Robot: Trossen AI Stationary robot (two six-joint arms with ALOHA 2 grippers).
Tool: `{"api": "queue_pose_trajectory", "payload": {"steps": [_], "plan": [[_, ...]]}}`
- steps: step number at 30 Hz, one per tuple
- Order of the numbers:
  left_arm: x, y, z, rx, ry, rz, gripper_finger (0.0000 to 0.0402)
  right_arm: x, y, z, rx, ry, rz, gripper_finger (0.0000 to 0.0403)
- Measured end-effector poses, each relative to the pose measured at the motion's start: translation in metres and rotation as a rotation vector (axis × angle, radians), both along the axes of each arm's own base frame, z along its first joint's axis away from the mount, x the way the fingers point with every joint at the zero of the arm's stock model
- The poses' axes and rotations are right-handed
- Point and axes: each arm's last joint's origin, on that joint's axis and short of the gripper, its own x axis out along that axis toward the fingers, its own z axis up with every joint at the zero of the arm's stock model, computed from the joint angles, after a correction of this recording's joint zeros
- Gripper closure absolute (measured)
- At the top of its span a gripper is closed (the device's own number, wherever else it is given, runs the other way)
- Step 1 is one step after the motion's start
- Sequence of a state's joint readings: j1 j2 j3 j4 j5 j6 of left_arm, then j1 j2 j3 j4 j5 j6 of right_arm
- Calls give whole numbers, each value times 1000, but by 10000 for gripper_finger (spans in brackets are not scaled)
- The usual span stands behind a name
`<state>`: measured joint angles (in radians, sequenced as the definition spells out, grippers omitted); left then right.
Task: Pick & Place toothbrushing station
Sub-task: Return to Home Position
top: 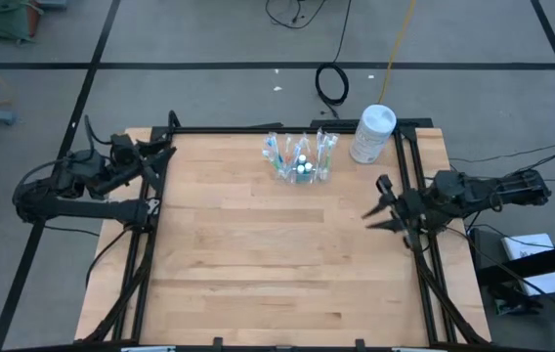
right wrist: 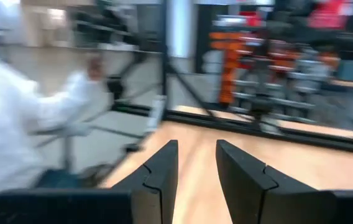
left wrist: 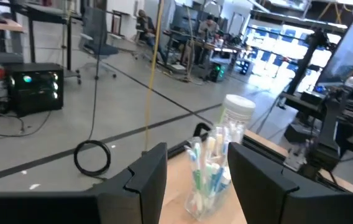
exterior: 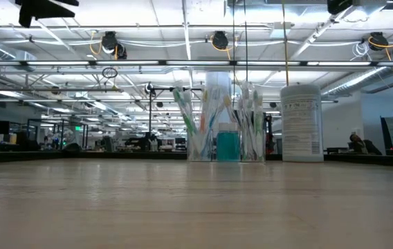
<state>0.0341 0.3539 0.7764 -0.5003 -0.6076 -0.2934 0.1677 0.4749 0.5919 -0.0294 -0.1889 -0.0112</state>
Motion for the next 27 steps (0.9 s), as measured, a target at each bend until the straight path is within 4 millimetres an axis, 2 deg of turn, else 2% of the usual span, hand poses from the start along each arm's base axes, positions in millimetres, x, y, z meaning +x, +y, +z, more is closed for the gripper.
{"api": "queue_pose_trajectory", "payload": {"steps": [3, 6, 14, 21, 27], "plan": [[-5, 0, -8, 3, -5, 18, 229, -5, 2, -3, -1, -9, 89, 303], [-8, 0, -19, 5, -29, 23, 229, -10, 2, -13, -27, -12, 131, 303], [-18, -2, -37, 75, -61, -41, 229, -30, -2, -26, 25, -39, 127, 303], [-39, -3, -48, 131, -94, -83, 229, -48, -5, -42, 11, -120, 126, 303], [-38, -4, -50, 127, -76, -93, 229, -54, -6, -53, 12, -145, 124, 303]]}}
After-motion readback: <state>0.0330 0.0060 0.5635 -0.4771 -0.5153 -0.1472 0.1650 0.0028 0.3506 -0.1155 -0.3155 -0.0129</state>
